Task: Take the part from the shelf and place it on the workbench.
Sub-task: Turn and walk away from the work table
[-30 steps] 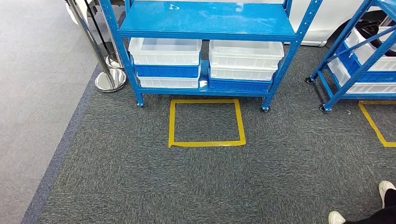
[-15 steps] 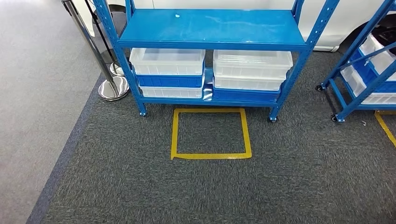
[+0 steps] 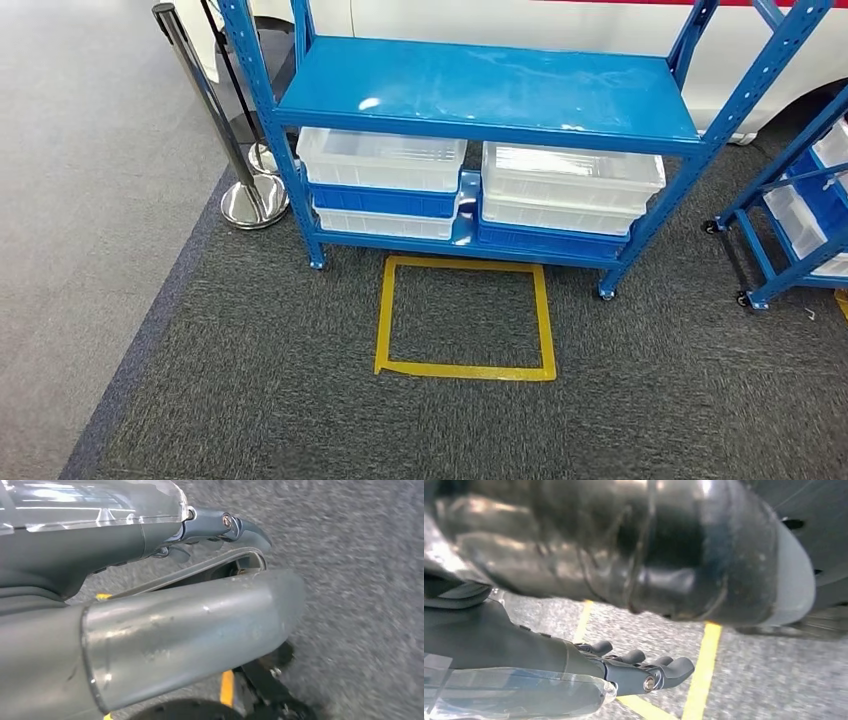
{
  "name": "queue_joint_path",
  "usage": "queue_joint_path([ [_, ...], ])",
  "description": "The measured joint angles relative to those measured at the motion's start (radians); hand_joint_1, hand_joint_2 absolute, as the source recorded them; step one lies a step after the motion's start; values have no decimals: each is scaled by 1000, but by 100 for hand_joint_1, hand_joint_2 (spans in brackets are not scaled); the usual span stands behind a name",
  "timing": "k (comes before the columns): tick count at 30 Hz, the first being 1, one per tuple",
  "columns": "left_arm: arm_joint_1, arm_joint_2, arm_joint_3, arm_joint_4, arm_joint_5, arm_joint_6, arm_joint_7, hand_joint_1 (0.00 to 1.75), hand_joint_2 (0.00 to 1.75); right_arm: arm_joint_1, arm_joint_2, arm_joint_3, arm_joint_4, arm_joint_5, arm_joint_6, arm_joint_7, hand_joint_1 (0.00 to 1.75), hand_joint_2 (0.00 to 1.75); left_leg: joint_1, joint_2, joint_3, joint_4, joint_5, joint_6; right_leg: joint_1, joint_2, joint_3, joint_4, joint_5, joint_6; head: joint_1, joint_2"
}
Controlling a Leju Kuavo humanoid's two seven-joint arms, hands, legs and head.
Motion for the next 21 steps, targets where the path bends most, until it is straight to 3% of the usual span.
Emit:
queue_joint_path([
  [1, -1, -1, 0, 0, -1, 0, 0, 0, 0, 0, 0, -1, 0, 0, 0, 0, 0, 0, -1, -1, 8, 0, -14, -6, 3, 1, -1, -28, 60, -8, 0, 0],
  [2, -2, -2, 0, 0, -3, 1, 1, 0, 0, -1, 0, -2, 0, 1, 0, 0, 0, 0, -1, -2, 16, 1, -22, -12, 6, 2, -1, -40, 91, -17, 0, 0],
  [5, -9, -3, 0, 0, -6, 3, 1, 0, 0, -5, 1, -3, 0, 2, 0, 0, 0, 0, -1, 3, 11, 47, -7, -30, 3, 3, 30, -58, 78, -41, -1, 0],
  [7, -13, -3, 0, 0, -7, 3, 0, 0, 0, -5, 1, -4, 0, 2, 1, 0, 0, 0, 2, 10, -54, 157, -2, -40, -1, 1, 62, -77, 67, -51, -2, 0],
  [9, -13, -5, 0, 0, -8, 3, 1, 0, 0, -6, 1, -6, 0, 2, 2, 0, 0, 0, 8, 16, -140, 266, -54, -50, -2, 0, 90, -87, 51, -55, -2, 0],
  [10, -12, -5, 0, 0, -8, 3, 1, 0, 0, -6, 2, -7, 0, 2, 2, 0, 0, 0, 10, 17, -174, 292, -88, -53, -3, 1, 104, -89, 40, -54, -2, 0],
  [11, -11, -5, 0, 0, -8, 4, 1, 0, 0, -5, 2, -8, 0, 2, 3, 0, 0, 0, 11, 19, -197, 292, -110, -56, -3, 1, 119, -90, 29, -52, -2, 0],
  [12, -9, -4, 0, 0, -8, 4, 1, 0, 0, -4, 2, -8, 0, 3, 3, 0, 0, 0, 12, 20, -208, 265, -106, -56, -4, 2, 135, -90, 17, -50, -2, 0],
  [13, -8, -4, 0, 0, -8, 4, 1, 0, 0, -4, 2, -8, 0, 4, 3, 0, 0, 0, 12, 22, -209, 217, -71, -55, -4, 2, 151, -90, 4, -48, -2, 0],
  [15, -5, -4, 0, 0, -8, 5, 1, 0, 0, -3, 2, -9, 0, 5, 3, 0, 0, 0, 9, 26, -202, 104, 51, -47, -3, 2, 176, -90, -19, -40, -2, 0],
  [16, -3, -4, 1, 0, -8, 5, 2, 0, 0, -4, 3, -9, 0, 5, 3, 0, 0, 0, 6, 28, -199, 69, 95, -41, -2, 3, 184, -91, -30, -34, -2, 0],
  [17, -2, -4, 1, 0, -8, 5, 2, 0, 0, -5, 3, -11, 0, 5, 3, 0, 0, 0, 4, 28, -197, 51, 119, -35, -1, 3, 191, -89, -36, -27, -2, 0],
  [20, -2, -5, 1, 0, -9, 6, 3, 0, 0, -8, 4, -14, 0, 6, 3, 0, 0, 0, 4, 24, -174, 36, 119, -13, 0, 3, 199, -66, -35, -8, -2, 0],
  [21, -2, -5, 1, 0, -9, 6, 3, 0, 0, -8, 4, -15, 0, 6, 3, 0, 0, 0, 5, 23, -163, 30, 117, -6, -1, 2, 185, -37, -38, -5, -1, 0],
])
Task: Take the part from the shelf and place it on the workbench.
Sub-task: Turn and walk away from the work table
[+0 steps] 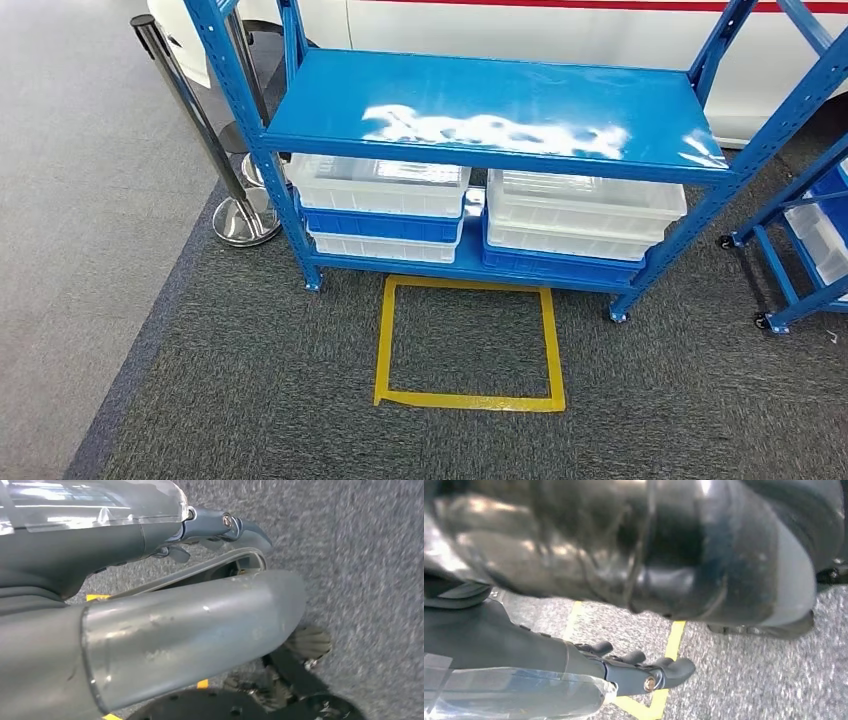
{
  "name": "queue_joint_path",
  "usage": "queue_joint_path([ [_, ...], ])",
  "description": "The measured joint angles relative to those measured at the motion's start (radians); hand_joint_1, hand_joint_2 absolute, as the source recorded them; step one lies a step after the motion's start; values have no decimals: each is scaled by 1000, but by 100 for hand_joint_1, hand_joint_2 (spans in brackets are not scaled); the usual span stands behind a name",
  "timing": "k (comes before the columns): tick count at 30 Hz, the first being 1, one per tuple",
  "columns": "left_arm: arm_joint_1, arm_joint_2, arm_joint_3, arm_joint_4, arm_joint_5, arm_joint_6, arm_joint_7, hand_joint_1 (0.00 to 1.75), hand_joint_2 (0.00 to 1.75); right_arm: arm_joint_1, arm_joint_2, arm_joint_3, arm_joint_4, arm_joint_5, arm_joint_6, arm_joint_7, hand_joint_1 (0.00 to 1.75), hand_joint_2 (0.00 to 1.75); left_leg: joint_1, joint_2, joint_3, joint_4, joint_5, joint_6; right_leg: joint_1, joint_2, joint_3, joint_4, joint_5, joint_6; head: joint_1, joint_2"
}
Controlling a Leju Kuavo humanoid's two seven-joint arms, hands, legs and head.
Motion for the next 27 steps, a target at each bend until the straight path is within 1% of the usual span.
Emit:
queue_joint_path([
  [1, -1, 0, 0, 0, 0, 0, 0, 0, 0, -1, 0, -1, 0, 0, 0, 0, 0, 0, 1, 0, 11, -4, -3, 6, -1, 0, -25, 46, -11, 2, 0, 0],
  [2, -1, 0, 0, 0, 0, 0, 0, 0, 0, -1, 0, -2, 0, 0, 0, 0, 0, 0, -1, 0, 18, -6, -8, 12, -2, 0, -60, 102, -32, 4, 1, 0],
  [3, -2, 0, 0, 0, 0, 0, 0, 0, 0, -1, 0, -2, 0, 0, 0, 0, 0, 0, -2, 0, 25, -7, -15, 16, -2, 0, -101, 158, -61, 7, 1, 0],
  [4, -2, 0, 0, 0, 0, 1, 0, 0, 0, -1, 0, -3, 0, 0, 0, 0, 0, 0, -3, -1, 33, -7, -23, 18, -2, 0, -138, 200, -89, 8, 0, 0],
  [5, -2, 0, 0, 0, 0, 1, 0, 0, 0, 0, 0, -4, 0, 0, 0, 0, 0, 0, -5, -3, 44, -7, -32, 19, -2, 0, -164, 217, -105, 9, 0, 0],
  [6, -1, 0, 0, 0, 0, 1, 0, 0, 0, 1, 0, -4, 0, 1, 0, 0, 0, 0, -6, -5, 56, -7, -42, 18, -2, 0, -177, 205, -101, 9, 0, 0],
  [7, 0, 0, 0, 0, 0, 1, 0, 0, 0, 2, 0, -4, 0, 1, 0, 0, 0, 0, -7, -7, 70, -7, -52, 16, -1, 0, -175, 164, -70, 6, 0, 0],
  [9, 1, -2, 0, 0, 0, 0, 1, 0, 0, 7, -1, -5, 0, 1, 0, 0, 0, 0, -9, -9, 94, -6, -73, 11, 5, 1, -157, 52, 32, -5, 0, 0],
  [10, 0, -3, 0, 0, -1, 0, 1, 0, 0, 8, -2, -6, 0, 2, 0, 0, 0, 0, -10, -10, 101, -6, -83, 5, 9, 2, -150, 12, 68, -11, 1, 0],
  [11, -1, -4, 0, 0, -1, 0, 1, 0, 0, 8, -2, -6, 0, 2, 0, 0, 0, 0, -11, -11, 107, -6, -90, -1, 13, 3, -146, -11, 91, -17, 1, 0],
  [12, -3, -5, 0, 0, -1, 0, 1, 0, 0, 7, -3, -7, 0, 2, 1, 0, 0, 0, -12, -12, 114, -3, -92, -8, 14, 5, -143, -17, 92, -23, 1, 0],
  [14, -5, -4, 0, 0, -2, 0, 1, 0, 0, 5, -2, -7, 0, 3, 1, 0, 0, 0, -12, -12, 119, 10, -90, -18, 10, 5, -124, -32, 93, -33, 2, 0],
  [15, -5, -4, 0, 0, -2, 0, 0, 0, 0, 6, -2, -7, 0, 3, 1, 0, 0, 0, -12, -10, 109, 35, -93, -22, 6, 5, -111, -39, 91, -38, 2, 0],
  [16, -7, -3, 0, 0, -2, 0, 0, 0, 0, 5, -2, -7, 0, 3, 1, 0, 0, 0, -10, -7, 87, 76, -106, -27, 4, 3, -99, -46, 88, -43, 1, 0],
  [18, -8, -2, 0, 0, -2, 0, 0, 0, 0, 4, -1, -7, 0, 3, 1, 0, 0, 0, -3, -4, 14, 190, -155, -39, 2, 1, -83, -52, 76, -48, 1, 0],
  [19, -8, -2, 0, 0, -2, 0, 0, 0, 0, 4, -1, -7, 0, 3, 1, 0, 0, 0, 0, -3, -24, 241, -178, -44, 2, 1, -77, -53, 69, -48, 1, 0],
  [20, -8, -2, 0, 0, -2, 0, 0, 0, 0, 4, -1, -7, 0, 3, 1, 0, 0, 0, 4, -2, -52, 269, -187, -48, 2, 1, -68, -53, 62, -47, 1, 0],
  [21, -6, -2, 0, 0, -2, 0, 1, 0, 0, 4, -1, -7, 0, 3, 1, 0, 0, 0, 6, -2, -65, 264, -174, -51, 0, 2, -57, -53, 53, -44, 1, 0],
  [22, -5, -2, 0, 0, -2, 0, 1, 0, 0, 5, -1, -7, 0, 3, 1, 0, 0, 0, 8, -1, -62, 226, -139, -53, -1, 3, -44, -53, 43, -41, 1, 0],
  [23, -4, -1, 0, 0, -2, 0, 1, 0, 0, 5, -1, -7, 0, 3, 1, 0, 0, 0, 10, 0, -47, 162, -88, -53, -3, 3, -31, -53, 33, -37, 1, 0],
  [24, -2, -1, 0, 0, -2, 0, 1, 0, 0, 6, -1, -7, 0, 3, 1, 0, 0, 0, 9, 1, -32, 101, -47, -50, -3, 2, -19, -53, 24, -32, 1, 0],
  [25, -2, 0, 0, 0, -2, 0, 0, 0, 0, 5, -1, -7, 0, 3, 1, 0, 0, 0, 6, 3, -22, 54, -27, -46, -4, 2, -12, -53, 16, -27, 1, 0],
  [26, -2, 0, 0, 0, -2, 0, 0, 0, 0, 4, -1, -7, 0, 3, 1, 0, 0, 0, 3, 4, -16, 27, -15, -39, -3, 2, -9, -55, 9, -20, 1, 0],
  [27, -1, 0, 0, 0, -2, 0, 0, 0, 0, 3, 0, -7, 0, 3, 1, 0, 0, 0, -1, 5, -17, 20, -20, -30, -2, 3, -7, -53, 8, -13, 1, 0],
])
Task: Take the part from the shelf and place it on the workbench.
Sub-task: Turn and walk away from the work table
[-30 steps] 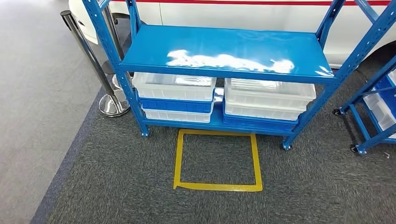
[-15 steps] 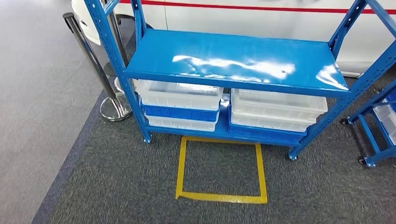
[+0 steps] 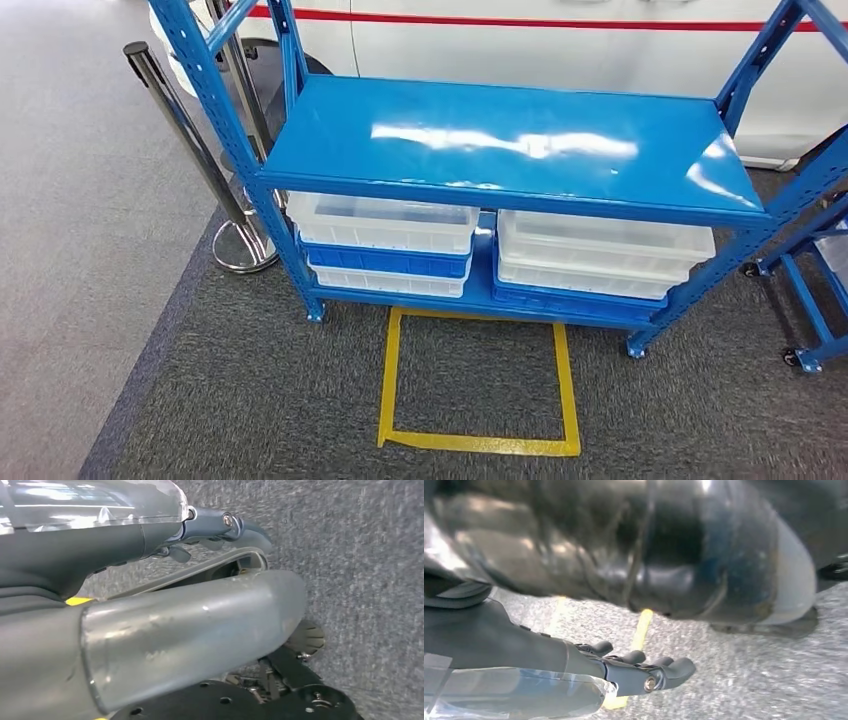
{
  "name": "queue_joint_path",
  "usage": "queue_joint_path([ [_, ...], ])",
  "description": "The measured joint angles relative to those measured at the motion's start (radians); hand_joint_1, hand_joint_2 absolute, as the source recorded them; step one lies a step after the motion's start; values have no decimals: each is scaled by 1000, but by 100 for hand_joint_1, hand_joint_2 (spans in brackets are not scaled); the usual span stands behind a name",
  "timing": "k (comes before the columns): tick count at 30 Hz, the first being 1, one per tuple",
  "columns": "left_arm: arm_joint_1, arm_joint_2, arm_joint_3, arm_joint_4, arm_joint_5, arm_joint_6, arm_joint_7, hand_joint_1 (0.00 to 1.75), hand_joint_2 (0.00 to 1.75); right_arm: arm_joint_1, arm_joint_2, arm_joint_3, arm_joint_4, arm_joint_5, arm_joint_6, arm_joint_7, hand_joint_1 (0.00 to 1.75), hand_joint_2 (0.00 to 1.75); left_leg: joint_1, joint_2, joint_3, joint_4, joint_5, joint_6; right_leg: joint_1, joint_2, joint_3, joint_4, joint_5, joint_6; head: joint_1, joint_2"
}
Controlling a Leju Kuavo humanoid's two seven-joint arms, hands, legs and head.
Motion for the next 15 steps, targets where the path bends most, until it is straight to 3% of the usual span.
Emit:
queue_joint_path([
  [3, 4, -1, 0, 0, 0, 0, 0, 0, 0, -2, 1, 0, 0, 1, 0, 0, 0, 0, 3, -2, 27, -18, 3, 25, 1, -1, 3, 30, 3, 18, 0, 0],
  [4, 4, -1, 0, 0, -1, 0, 0, 0, 0, -2, 1, 0, 0, 2, 0, -1, 0, 0, 5, -2, 40, -24, 1, 32, 0, -1, -14, 67, -3, 23, 0, 0],
  [7, 0, -1, 0, 0, -2, 1, -2, 0, 0, -4, 1, -1, 0, 3, 1, -1, 0, 0, 3, -1, 61, -31, -14, 45, 0, -1, -127, 232, -70, 30, 0, 0],
  [8, -1, -1, 0, 0, -3, 2, -2, 0, 0, -4, 1, -2, 0, 0, 1, -1, 0, 0, 2, 0, 69, -31, -21, 46, 0, -1, -159, 265, -88, 29, 0, 0],
  [9, -1, -1, 0, 0, -3, 2, -2, 0, 0, -3, 1, -4, 0, -3, 2, -1, 0, 0, 0, 1, 78, -31, -29, 46, 0, -1, -178, 271, -87, 28, 0, 0],
  [10, 0, -1, 0, 0, -4, 3, -2, 0, 0, -3, 1, -6, 0, -5, 3, -1, 0, 0, -1, 3, 90, -31, -38, 45, 0, -3, -182, 246, -63, 26, 0, 0],
  [11, 1, -1, 0, 0, -4, 3, -2, 0, 0, -2, 1, -8, 0, -7, 3, -1, 0, 0, -2, 7, 104, -31, -47, 44, 2, -8, -173, 195, -17, 20, 1, 0],
  [13, 4, -3, 0, 0, -4, 3, -2, 0, 0, -2, 0, -12, 0, -7, 3, 0, 0, 0, -6, 19, 125, -31, -66, 38, 12, -44, -153, 84, 67, 5, 1, 0],
  [15, 5, -5, 0, 0, -4, 5, 0, 0, 0, -7, 0, -16, 0, -7, 3, 0, 0, 0, -9, 37, 135, -30, -79, 25, 22, -65, -149, 35, 97, -11, 3, 0],
])
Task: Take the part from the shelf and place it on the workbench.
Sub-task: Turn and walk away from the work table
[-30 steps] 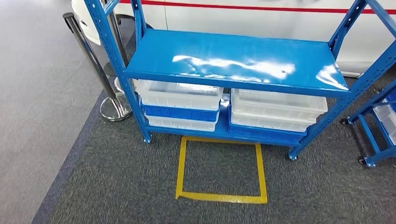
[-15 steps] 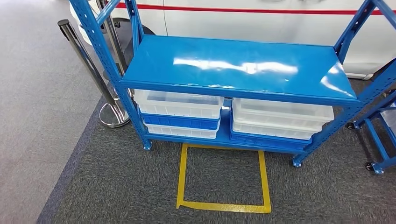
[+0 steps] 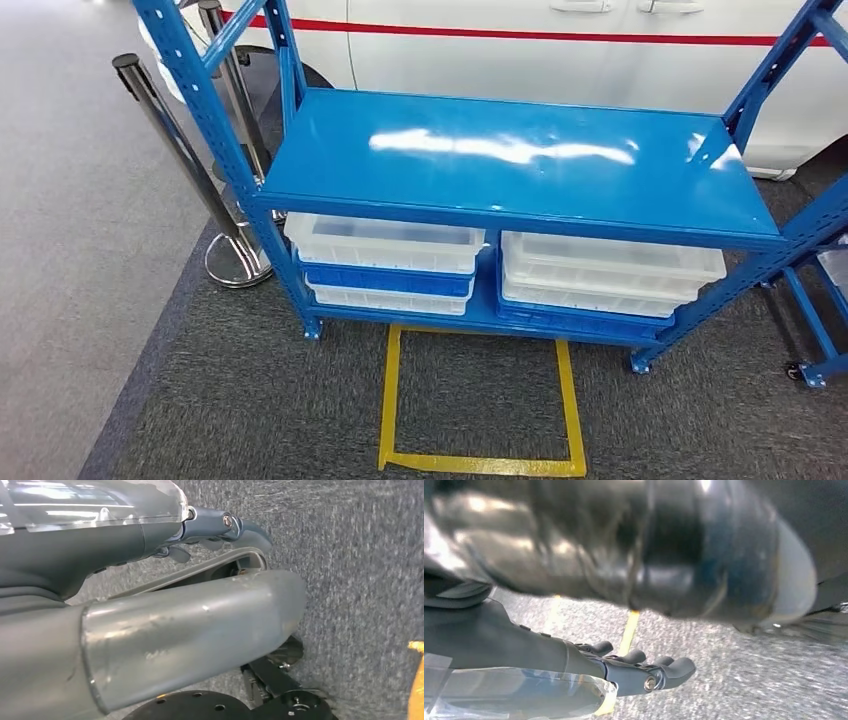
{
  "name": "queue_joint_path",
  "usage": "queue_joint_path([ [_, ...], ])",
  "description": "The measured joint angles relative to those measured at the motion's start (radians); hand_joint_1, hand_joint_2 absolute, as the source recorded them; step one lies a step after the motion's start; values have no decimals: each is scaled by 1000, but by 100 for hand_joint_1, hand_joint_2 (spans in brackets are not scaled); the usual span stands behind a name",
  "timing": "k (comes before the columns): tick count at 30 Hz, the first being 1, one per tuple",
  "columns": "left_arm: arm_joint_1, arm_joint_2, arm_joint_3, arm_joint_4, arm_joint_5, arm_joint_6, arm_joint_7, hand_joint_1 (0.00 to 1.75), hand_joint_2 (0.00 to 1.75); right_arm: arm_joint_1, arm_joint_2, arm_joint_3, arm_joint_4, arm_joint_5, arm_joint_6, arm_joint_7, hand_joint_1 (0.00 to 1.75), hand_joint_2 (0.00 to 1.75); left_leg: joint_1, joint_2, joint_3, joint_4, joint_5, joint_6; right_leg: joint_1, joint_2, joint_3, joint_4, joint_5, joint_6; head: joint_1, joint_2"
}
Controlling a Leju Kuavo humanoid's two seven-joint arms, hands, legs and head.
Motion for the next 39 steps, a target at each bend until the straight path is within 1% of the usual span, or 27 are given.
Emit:
queue_joint_path([
  [2, -2, 0, 0, 0, 0, 4, 2, 0, 0, -2, 0, -2, 0, 0, 0, 0, 0, 0, -2, 13, 9, 3, -5, -13, -1, 20, 5, -8, 4, -9, 1, 0],
  [4, -5, 0, 0, 0, 0, 9, 3, 0, 0, -1, 1, -5, 0, 0, -1, 1, 0, 0, 0, 0, 1, 37, -22, -25, -8, 40, 18, -19, 4, -17, 0, 0],
  [5, -7, 0, 0, 0, 0, 11, 3, 0, 0, -1, 2, -7, 0, 0, -2, 1, 0, 0, 3, -11, -19, 78, -46, -31, -11, 49, 24, -22, 2, -21, 0, 0],
  [7, -9, 0, 0, 0, 0, 13, 3, 0, 0, -1, 3, -10, -1, 0, -4, 1, 0, 0, 10, -25, -83, 195, -109, -41, -13, 68, 27, -24, -2, -26, 0, 0],
  [8, -9, 0, 0, 0, 0, 14, 3, 0, 0, -1, 3, -10, 0, 0, -4, 1, 0, 0, 13, -26, -114, 243, -129, -44, -13, 78, 29, -23, -4, -27, 0, 0],
  [9, -9, 0, 0, 0, 0, 14, 2, 0, 0, -1, 4, -11, 0, 0, -4, 2, 0, 0, 16, -26, -133, 264, -130, -46, -13, 90, 31, -23, -5, -26, 0, 0],
  [10, -8, 0, 0, 0, 0, 14, 1, 0, 0, -1, 4, -11, 0, 0, -4, 2, 0, 0, 17, -27, -136, 250, -108, -47, -14, 101, 35, -22, -7, -25, 0, 0],
  [12, -7, 1, 0, 0, 0, 14, 0, 0, 0, 0, 4, -12, 0, 1, -4, 3, 0, 0, 19, -34, -100, 135, -20, -45, -15, 118, 44, -22, -12, -20, 0, 0],
  [14, -10, 2, 0, 0, -1, 14, -3, 0, 0, 1, 5, -13, 0, 6, -6, 1, 0, 0, 16, -43, -69, 30, 25, -35, -16, 128, 49, -22, -14, -12, 0, 0],
  [15, -13, 2, 0, 0, -1, 13, -4, 0, 0, 2, 5, -13, 0, 9, -6, 0, 0, 0, 13, -46, -65, 10, 31, -28, -16, 130, 49, -22, -16, -6, 0, 0],
  [17, -16, 2, 0, 0, -1, 13, -5, 0, 0, 3, 5, -13, 0, 14, -7, 0, 0, 0, 9, -46, -66, 4, 36, -14, -15, 132, 50, -24, -17, 9, 0, 0],
  [19, -16, 1, 0, 0, -1, 13, -6, 0, 0, 4, 6, -13, 0, 15, -7, 0, 0, 0, 13, -43, -58, -6, 48, 0, -15, 114, 46, -9, -33, 21, 1, 0],
  [20, -15, 0, 0, 0, -1, 13, -6, 0, 0, 3, 5, -13, 0, 15, -7, 0, 0, 0, 15, -42, -55, -12, 51, 6, -15, 100, 32, 23, -54, 25, 1, 0],
  [21, -14, 0, 0, 0, -1, 13, -6, 0, 0, 3, 5, -13, 0, 15, -7, 0, 0, 0, 15, -39, -53, -14, 53, 11, -16, 84, 7, 77, -84, 29, 1, 0],
  [23, -12, 1, 0, 0, -1, 13, -6, 0, 0, 2, 5, -13, 0, 16, -7, 0, 0, 0, 13, -34, -52, -13, 48, 16, -17, 71, -60, 205, -137, 34, 0, 0],
  [24, -11, 1, 0, 0, -1, 13, -6, 0, 0, 2, 5, -13, 0, 16, -7, 0, 0, 0, 11, -31, -50, -13, 45, 17, -17, 69, -82, 243, -142, 35, 0, 0],
  [25, -11, 1, 0, 0, -1, 13, -6, 0, 0, 3, 5, -13, 0, 16, -7, 0, 0, 0, 11, -30, -46, -13, 40, 16, -18, 68, -85, 244, -126, 35, 0, 0],
  [26, -10, 1, 0, 0, -1, 13, -6, 0, 0, 3, 5, -13, 0, 16, -7, 0, 0, 0, 10, -29, -40, -13, 36, 15, -18, 67, -67, 204, -93, 33, 1, 0],
  [27, -10, 0, 0, 0, -1, 13, -6, 0, 0, 4, 5, -13, 0, 16, -7, 0, 0, 0, 10, -29, -32, -13, 30, 12, -17, 65, -34, 135, -54, 29, 1, 0],
  [29, -9, -2, 0, 0, -1, 12, -6, 0, 0, 4, 4, -13, 0, 16, -7, 0, 0, 0, 7, -27, -20, -12, 18, 4, -11, 60, 26, 15, -13, 18, 1, 0],
  [30, -9, -2, 0, 0, -1, 11, -6, 0, 0, 3, 4, -13, 0, 16, -7, 0, 0, 0, 5, -25, -18, -12, 13, -1, -9, 58, 40, -14, -11, 14, 0, 0],
  [31, -9, -3, 0, 0, -2, 11, -6, 0, 0, 2, 4, -13, 0, 17, -7, 0, 0, 0, 4, -24, -16, -13, 9, -6, -6, 59, 44, -21, -19, 9, 0, 0],
  [34, -13, -3, 0, 0, -3, 10, -8, 0, 0, 2, 4, -13, 0, 18, -6, 0, 0, 0, 7, -25, -9, -3, -6, -23, -11, 62, 59, -35, -22, -6, 0, 0],
  [35, -14, -3, 0, 0, -4, 10, -8, 0, 0, 3, 4, -13, 0, 19, -6, 0, 0, 0, 8, -26, -21, 28, -23, -29, -14, 61, 67, -42, -24, -11, 0, 0],
  [36, -13, -2, 0, 0, -4, 10, -8, 0, 0, 3, 4, -13, -1, 20, -6, 0, 0, 0, 10, -27, -48, 81, -47, -35, -16, 60, 75, -46, -26, -16, 0, 0],
  [38, -12, -3, 0, 0, -5, 10, -8, 0, 0, 3, 4, -13, -1, 21, -7, 0, 0, 0, 14, -28, -134, 222, -98, -45, -17, 61, 86, -47, -34, -21, -1, 0],
  [39, -11, -3, 0, 0, -5, 11, -7, 0, 0, 3, 4, -13, -1, 22, -7, 0, 0, 0, 16, -28, -171, 271, -103, -48, -17, 63, 92, -47, -40, -22, -1, 0],
])
